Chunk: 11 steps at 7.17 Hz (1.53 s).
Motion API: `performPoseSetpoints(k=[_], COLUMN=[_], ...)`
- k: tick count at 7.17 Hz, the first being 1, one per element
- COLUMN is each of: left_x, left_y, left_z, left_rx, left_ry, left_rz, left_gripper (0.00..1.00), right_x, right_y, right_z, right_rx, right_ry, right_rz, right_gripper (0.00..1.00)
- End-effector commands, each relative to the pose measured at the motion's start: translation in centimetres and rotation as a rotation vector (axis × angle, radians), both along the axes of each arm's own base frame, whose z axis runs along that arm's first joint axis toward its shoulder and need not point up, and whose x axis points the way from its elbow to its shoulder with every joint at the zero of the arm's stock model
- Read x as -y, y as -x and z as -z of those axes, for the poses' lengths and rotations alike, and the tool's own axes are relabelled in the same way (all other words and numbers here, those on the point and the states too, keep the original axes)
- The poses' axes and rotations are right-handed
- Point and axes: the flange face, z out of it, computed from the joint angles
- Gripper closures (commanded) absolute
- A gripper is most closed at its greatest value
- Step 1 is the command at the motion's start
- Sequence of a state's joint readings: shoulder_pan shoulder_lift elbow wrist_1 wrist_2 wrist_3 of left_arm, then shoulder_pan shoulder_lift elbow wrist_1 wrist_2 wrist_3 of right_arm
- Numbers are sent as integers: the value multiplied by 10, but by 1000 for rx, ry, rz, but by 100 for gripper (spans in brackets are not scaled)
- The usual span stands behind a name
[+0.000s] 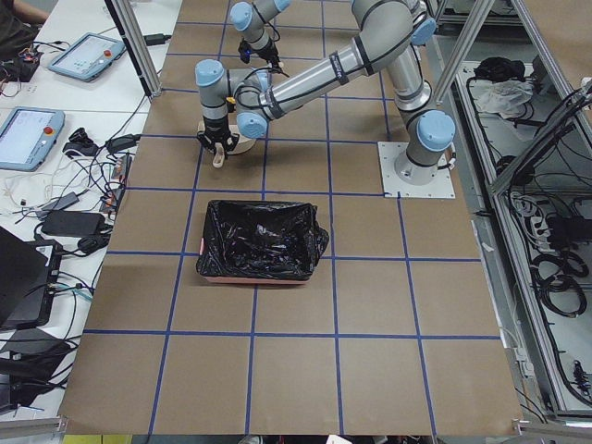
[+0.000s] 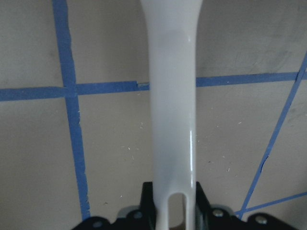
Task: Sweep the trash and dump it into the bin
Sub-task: 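Sweep the bagel and potato toward the dustpan with the right-held brush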
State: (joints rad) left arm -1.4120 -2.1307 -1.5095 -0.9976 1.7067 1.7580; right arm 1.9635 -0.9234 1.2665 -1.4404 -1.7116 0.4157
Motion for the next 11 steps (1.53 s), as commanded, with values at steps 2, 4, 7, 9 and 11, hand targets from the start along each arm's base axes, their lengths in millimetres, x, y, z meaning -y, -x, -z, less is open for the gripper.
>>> performPoseSetpoints(k=[2, 4, 7, 9, 11], left_x=[0, 1, 0, 0, 2], left_y=[0, 0, 0, 0, 0], left_z=[0, 2, -1, -3, -4], left_rx=[2, 2, 3, 3, 2], left_ry=[0, 0, 5, 7, 10], left_rz=[-1, -1, -1, -2, -1], left_gripper=[76, 76, 76, 76, 76], right_x=[-1, -12, -29, -33, -44], right_y=[-13, -35, -77, -99, -123], right_z=[3, 0, 8, 15, 7], right_rx=[37, 46, 95, 114, 167], right_ry=[0, 19, 59, 75, 69], right_rz=[34, 54, 55, 47, 56], right_gripper=[100, 100, 100, 100, 100])
